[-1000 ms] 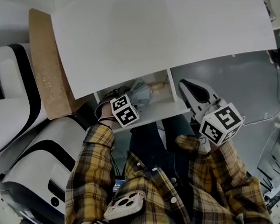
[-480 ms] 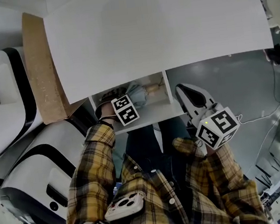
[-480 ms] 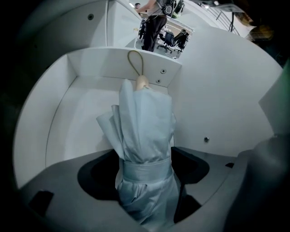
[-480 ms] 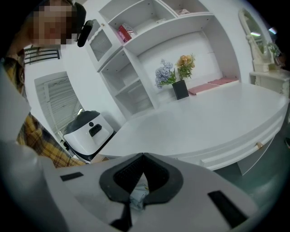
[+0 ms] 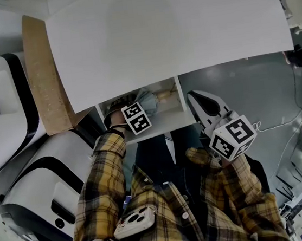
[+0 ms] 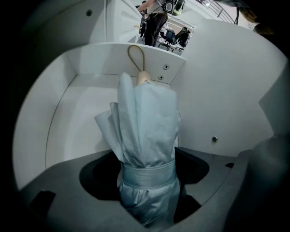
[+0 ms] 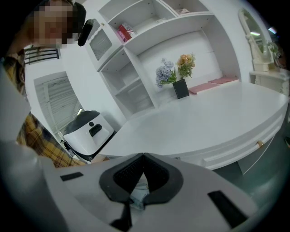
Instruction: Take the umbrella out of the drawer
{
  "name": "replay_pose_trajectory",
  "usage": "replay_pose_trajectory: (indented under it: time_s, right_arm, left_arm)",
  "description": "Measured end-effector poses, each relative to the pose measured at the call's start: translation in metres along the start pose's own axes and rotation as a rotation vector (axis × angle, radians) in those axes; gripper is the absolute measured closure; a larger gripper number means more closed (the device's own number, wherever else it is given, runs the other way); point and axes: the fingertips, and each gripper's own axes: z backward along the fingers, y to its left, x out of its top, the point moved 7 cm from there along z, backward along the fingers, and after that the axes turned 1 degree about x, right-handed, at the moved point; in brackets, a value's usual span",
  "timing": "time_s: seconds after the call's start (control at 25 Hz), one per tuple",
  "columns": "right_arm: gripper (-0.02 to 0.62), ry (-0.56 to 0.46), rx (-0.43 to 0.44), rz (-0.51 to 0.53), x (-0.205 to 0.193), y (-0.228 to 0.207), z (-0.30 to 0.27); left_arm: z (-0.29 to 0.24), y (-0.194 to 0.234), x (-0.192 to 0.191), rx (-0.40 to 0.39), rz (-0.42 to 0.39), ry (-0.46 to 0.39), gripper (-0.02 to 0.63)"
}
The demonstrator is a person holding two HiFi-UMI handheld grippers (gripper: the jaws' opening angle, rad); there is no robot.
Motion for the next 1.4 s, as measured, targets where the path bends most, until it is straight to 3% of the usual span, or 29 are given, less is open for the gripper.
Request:
replay_pose_trajectory:
  time_s: [0.76, 1.16, 1.4]
  right_arm:
    - [0.578, -0.014, 0.000, 0.019, 0.004, 0.007, 0.002]
    - [0.578, -0.028, 0.033, 0.053, 0.017, 0.014, 0.007]
    - [0.578, -0.040, 0.064, 0.089, 0.026, 0.024, 0.008]
  left_arm:
    - [0.007, -0.002, 0.000, 0.002, -0.032, -0.011, 0.296]
    - [0.047, -0.004, 0.013, 0.065, -0.013, -0.125, 0.298]
    - [0.075, -0.006, 0.016, 0.121, 0.065, -0.210, 0.298]
